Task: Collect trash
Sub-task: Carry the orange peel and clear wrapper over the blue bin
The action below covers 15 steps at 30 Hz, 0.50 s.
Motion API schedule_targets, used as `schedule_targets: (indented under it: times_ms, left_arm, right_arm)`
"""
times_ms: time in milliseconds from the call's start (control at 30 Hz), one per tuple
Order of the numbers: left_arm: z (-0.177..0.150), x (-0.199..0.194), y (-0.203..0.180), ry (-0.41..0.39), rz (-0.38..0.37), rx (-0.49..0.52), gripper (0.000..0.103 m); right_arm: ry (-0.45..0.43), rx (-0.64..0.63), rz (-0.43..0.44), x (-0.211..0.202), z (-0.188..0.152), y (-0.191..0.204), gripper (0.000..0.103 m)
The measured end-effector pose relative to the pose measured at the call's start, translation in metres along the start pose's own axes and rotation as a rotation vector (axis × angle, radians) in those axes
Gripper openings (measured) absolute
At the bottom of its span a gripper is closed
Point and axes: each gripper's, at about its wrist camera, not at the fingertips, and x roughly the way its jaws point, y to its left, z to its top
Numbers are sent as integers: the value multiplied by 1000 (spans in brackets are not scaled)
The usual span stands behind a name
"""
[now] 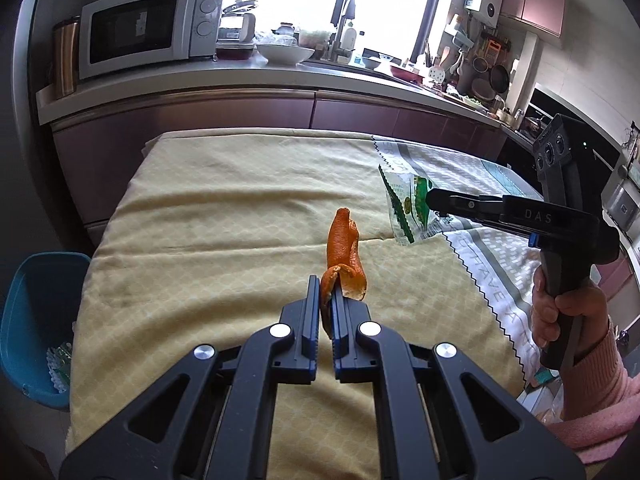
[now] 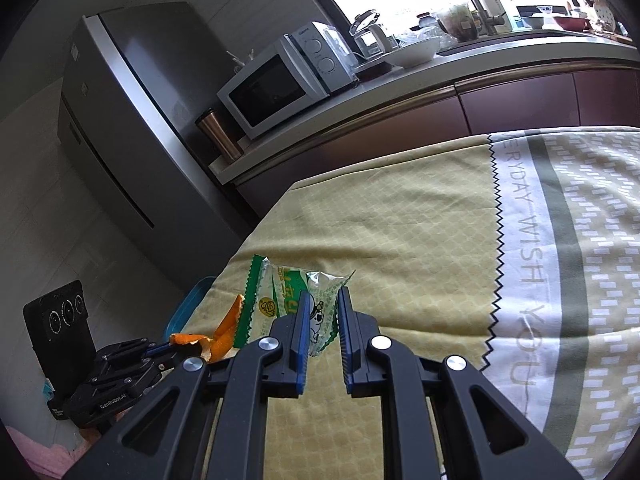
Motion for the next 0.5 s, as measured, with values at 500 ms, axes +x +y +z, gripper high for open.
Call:
schedule_targets:
  times_ms: [500]
  left_arm:
    - [-5, -31, 36, -42, 90, -68, 6]
  right_arm:
    - [56, -58, 81, 34, -4, 44, 12]
